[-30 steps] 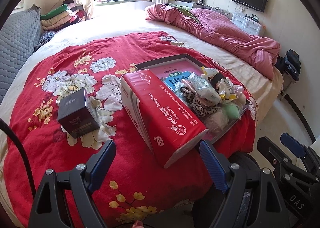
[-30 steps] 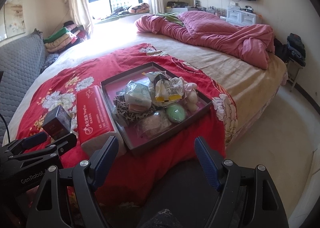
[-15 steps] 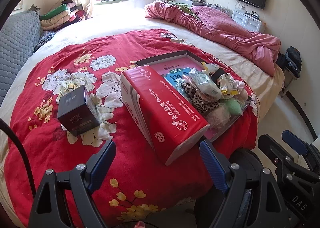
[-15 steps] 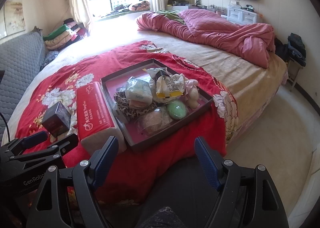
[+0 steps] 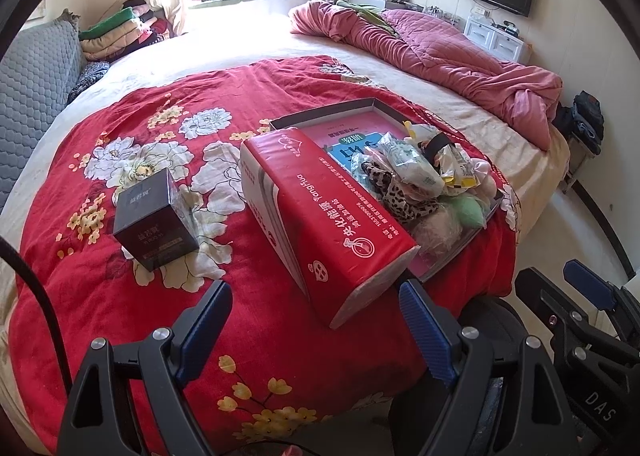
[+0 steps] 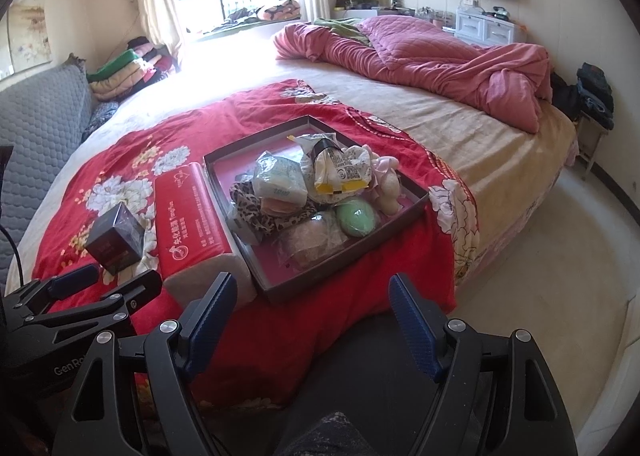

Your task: Organize soft objects

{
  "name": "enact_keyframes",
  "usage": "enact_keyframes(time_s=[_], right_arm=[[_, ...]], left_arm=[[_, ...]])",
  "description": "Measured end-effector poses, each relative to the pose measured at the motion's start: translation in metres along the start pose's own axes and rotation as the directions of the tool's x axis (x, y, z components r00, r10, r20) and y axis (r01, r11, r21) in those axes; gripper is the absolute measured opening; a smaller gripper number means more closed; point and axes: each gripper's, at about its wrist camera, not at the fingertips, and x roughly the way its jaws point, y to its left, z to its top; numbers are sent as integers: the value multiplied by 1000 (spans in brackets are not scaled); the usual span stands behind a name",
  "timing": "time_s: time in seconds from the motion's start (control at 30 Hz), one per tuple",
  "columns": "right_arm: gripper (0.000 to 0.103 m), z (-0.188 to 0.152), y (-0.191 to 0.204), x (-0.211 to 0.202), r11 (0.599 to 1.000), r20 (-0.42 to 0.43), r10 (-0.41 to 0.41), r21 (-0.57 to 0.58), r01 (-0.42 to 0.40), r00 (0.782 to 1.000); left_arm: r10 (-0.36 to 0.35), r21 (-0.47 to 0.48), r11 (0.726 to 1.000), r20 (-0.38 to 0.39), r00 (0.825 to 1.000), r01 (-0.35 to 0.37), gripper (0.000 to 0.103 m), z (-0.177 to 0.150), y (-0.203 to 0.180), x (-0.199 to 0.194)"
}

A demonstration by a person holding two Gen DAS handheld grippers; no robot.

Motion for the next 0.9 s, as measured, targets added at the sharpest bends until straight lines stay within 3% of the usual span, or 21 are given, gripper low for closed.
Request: enact_keyframes(time_s=[0.9], right_arm=[[79,-3,-7,7,1000,-26,4,25,-3,1000]], left_arm=[[0,9,1000,-6,1000,0,85,-4,-3,5]])
